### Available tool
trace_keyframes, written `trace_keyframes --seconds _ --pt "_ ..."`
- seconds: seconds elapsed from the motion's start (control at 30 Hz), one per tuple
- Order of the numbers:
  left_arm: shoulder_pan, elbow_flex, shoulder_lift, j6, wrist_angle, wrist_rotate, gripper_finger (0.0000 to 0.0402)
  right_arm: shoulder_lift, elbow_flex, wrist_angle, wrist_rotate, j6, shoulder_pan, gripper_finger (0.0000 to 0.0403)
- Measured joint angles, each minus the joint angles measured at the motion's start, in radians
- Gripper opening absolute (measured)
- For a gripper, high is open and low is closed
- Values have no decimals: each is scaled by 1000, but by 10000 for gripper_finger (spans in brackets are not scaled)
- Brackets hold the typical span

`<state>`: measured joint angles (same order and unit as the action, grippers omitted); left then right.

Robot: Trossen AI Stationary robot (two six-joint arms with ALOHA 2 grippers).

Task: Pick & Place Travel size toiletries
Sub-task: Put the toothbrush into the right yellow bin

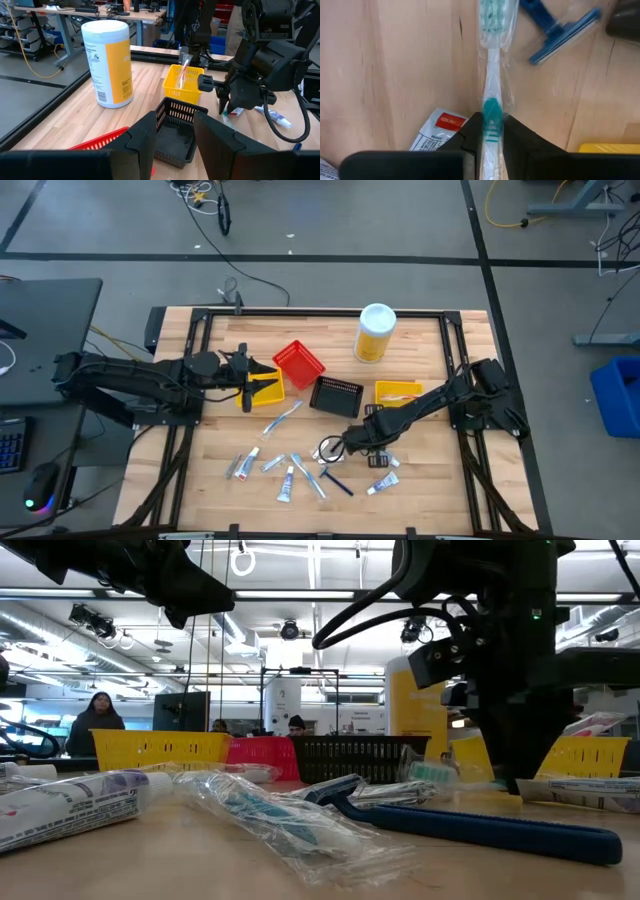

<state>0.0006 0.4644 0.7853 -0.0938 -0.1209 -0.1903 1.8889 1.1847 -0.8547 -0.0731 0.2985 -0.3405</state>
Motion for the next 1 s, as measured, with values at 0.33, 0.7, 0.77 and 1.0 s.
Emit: trace_keyframes --seconds 0.33,0.7,0.77,1.0 --pt "0 0 0 0 0 0 138 -57 0 -14 75 8 -2 60" --pt "0 0 0 0 -3 0 138 -296 2 -250 -59 84 1 61" --pt "0 0 0 0 -3 0 139 -343 2 -340 -81 101 8 61" --pt "0 0 0 0 -6 0 139 -410 2 -637 -82 123 70 57"
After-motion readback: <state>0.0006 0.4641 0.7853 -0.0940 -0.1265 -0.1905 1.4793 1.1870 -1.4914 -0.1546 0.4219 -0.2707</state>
